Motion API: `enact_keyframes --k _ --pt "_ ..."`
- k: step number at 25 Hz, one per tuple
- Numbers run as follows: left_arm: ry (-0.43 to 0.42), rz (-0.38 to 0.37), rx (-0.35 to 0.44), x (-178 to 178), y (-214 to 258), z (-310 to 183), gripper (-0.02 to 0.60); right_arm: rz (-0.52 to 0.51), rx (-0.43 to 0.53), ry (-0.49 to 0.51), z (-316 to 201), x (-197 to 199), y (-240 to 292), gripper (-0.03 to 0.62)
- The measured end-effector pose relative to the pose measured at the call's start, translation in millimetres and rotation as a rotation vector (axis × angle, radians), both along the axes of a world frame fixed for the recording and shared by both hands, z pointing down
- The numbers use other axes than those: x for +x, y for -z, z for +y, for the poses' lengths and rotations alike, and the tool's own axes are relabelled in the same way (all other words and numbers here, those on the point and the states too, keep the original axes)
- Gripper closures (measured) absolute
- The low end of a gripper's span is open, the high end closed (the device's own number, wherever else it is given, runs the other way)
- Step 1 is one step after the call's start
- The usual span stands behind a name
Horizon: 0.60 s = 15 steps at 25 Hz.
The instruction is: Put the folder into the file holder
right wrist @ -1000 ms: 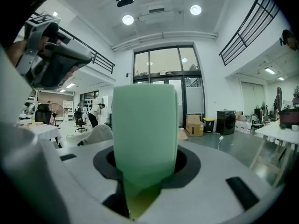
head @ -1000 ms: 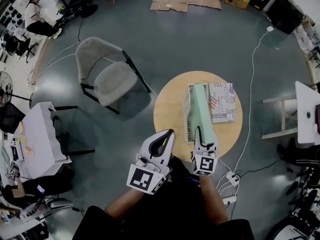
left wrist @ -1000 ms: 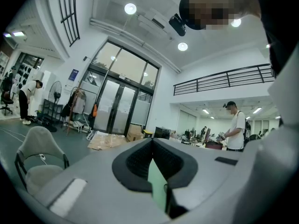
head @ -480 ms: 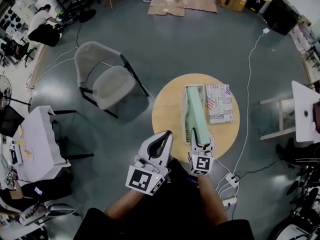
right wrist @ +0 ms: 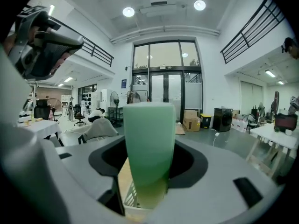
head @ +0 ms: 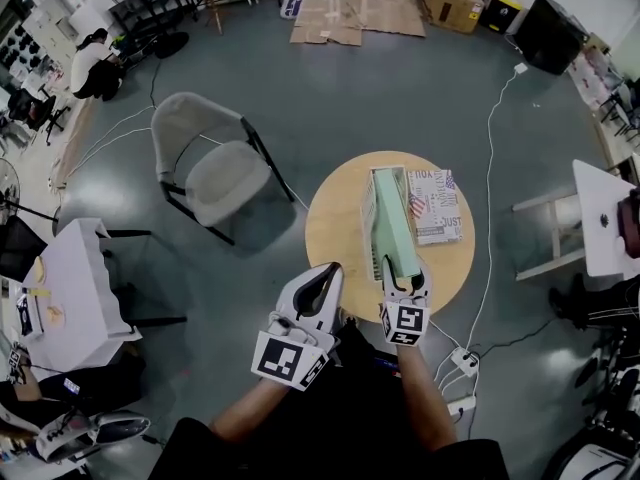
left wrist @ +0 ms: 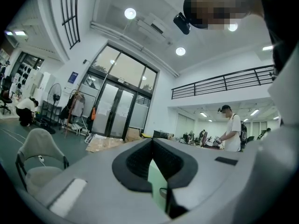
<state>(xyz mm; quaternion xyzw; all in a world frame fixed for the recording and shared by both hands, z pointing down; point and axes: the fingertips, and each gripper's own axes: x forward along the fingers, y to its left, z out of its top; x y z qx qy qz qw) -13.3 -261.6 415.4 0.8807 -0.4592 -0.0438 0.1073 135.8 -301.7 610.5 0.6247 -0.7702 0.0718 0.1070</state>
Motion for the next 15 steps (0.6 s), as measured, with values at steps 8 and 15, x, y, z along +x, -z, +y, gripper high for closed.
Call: enact_keyframes --k 8,15 --pt "-0.04 0.024 0.023 -20.5 8.8 38.0 0.578 -0.043 -0.028 -0.092 50.5 3.5 33.5 0.358" --pt "-0.083 0.034 0.029 -34.9 6.7 71.3 0.578 -0.107 -0.024 -0.127 108.5 -9.2 78.3 0.441"
